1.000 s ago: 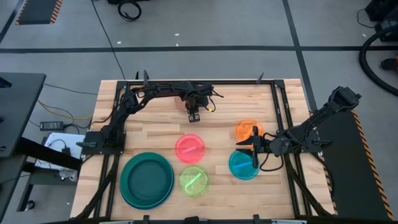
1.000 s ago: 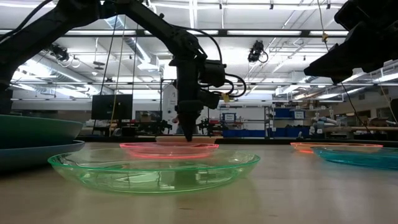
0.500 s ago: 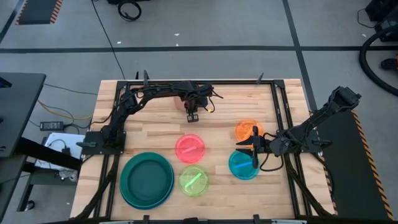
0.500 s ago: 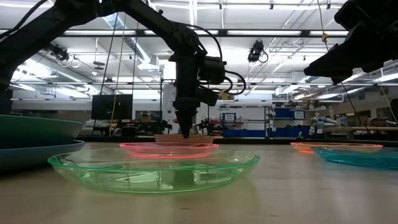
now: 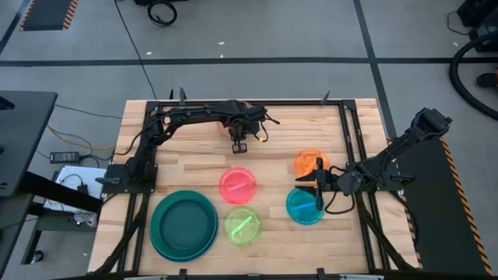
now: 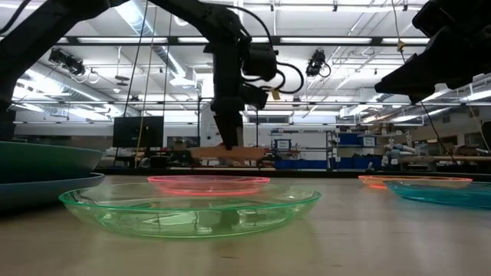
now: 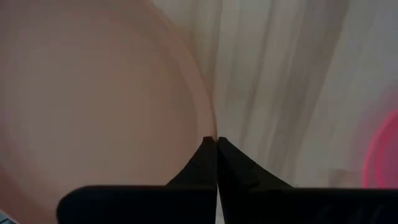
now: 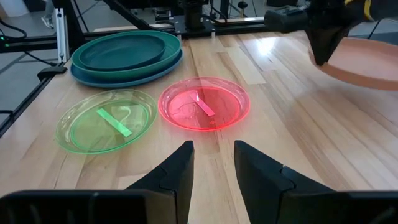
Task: Stack plastic plates
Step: Stack the brown plate on top of the dark blue plate
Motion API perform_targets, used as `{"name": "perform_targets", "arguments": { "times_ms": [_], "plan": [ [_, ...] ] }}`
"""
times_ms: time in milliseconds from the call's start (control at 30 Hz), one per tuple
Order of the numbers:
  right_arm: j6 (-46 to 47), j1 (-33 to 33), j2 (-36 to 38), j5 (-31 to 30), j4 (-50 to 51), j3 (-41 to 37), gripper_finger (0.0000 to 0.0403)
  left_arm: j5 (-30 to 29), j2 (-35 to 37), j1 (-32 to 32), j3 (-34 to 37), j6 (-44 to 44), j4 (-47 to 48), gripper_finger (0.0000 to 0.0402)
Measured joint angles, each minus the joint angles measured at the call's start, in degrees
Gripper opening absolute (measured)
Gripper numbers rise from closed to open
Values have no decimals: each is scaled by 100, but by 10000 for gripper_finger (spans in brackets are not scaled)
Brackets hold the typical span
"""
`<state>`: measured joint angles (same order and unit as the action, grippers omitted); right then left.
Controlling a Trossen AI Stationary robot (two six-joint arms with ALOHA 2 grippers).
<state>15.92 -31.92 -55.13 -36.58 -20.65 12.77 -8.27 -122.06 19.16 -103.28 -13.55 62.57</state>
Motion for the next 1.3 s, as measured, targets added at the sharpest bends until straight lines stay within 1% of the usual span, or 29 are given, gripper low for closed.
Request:
{"name": "perform_targets", "arguments": {
  "times_ms": [300, 533, 667, 767, 867, 1000, 1100, 1300],
  "plan": [
    [0, 0, 0, 0, 1, -1, 125, -91, 668, -258, 0, 461, 558, 2],
    [0, 0, 0, 0, 9, -1, 125, -95, 1150, -536, 0, 1005, 1095, 2],
    [-5, 0, -1, -8, 32, -1, 125, 227, 1372, -817, 2, 1324, 1405, 1],
    [-102, 0, -2, -111, 18, -2, 125, 507, 1526, -1149, 0, 1622, 1533, 1],
    [-318, 1, 0, -308, -36, -2, 125, 695, 1595, -1527, 0, 2116, 1722, 1],
    [-727, 76, -2, -703, -165, -1, 125, 927, 1609, -2098, 1, 3113, 1830, 1],
    [-1200, 199, -2, -863, -454, 0, 125, 1062, 1609, -2559, 2, 3911, 1837, 1],
    [-2165, 585, 0, -883, -1033, -2, 125, 1095, 1609, -3388, 2, 5353, 1836, 1]
  ]
}}
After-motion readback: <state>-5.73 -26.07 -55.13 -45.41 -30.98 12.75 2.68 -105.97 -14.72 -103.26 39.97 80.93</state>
